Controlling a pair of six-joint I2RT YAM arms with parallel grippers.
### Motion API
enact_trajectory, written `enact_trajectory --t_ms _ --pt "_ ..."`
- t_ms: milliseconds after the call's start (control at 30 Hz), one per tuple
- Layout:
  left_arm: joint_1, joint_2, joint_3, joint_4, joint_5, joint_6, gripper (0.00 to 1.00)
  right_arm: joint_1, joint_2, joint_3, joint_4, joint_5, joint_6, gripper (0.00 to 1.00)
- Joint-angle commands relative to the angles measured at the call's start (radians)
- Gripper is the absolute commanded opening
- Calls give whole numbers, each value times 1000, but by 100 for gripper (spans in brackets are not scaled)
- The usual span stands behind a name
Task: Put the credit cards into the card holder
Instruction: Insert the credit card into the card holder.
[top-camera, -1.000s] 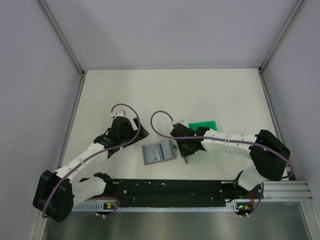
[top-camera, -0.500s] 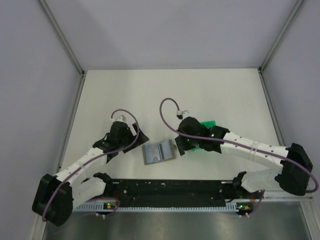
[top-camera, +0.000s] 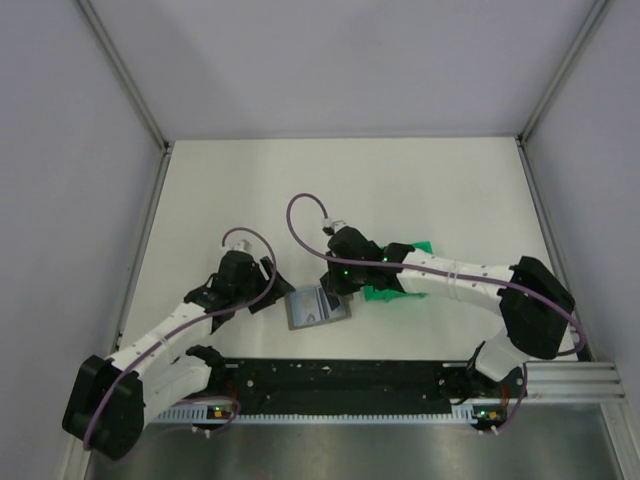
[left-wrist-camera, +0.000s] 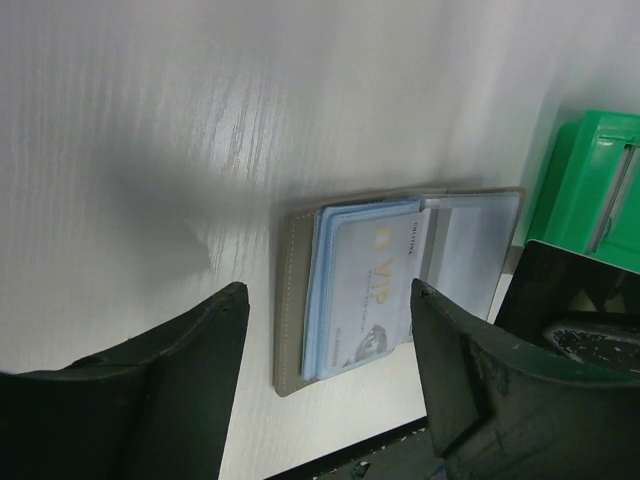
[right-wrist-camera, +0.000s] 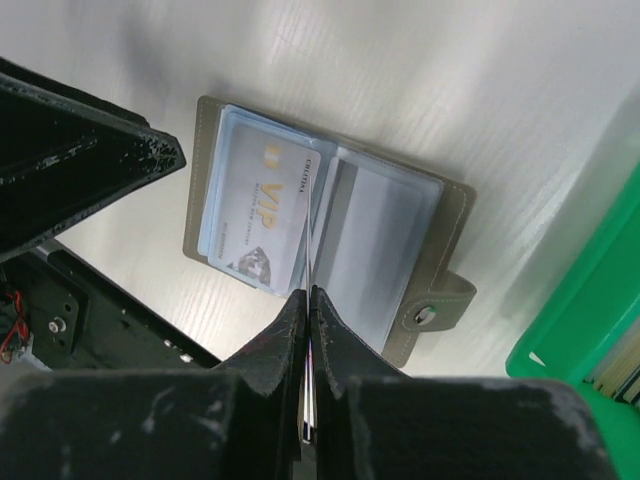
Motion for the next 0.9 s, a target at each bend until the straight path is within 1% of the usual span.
enact_trajectory --t_ms 0,67,133,200,367,533,767,867 --pt "5 -17 -18 18 19 7 63 14 55 70 61 -20 6 0" --pt "5 -9 -13 9 43 19 55 13 72 70 61 -18 5 0" --pt "5 -4 -18 10 53 24 42 13 84 65 66 -15 6 0" --pt "5 -4 -30 13 53 25 36 13 100 61 64 -9 5 0" --pt "5 6 -48 17 54 36 32 8 124 45 67 -6 8 0" --pt "5 25 -50 10 45 47 33 -9 129 9 67 14 17 0" --pt "5 65 -54 58 63 42 33 -27 158 -31 50 31 32 0" --pt "5 69 -51 70 62 42 34 -32 164 -39 43 37 35 0"
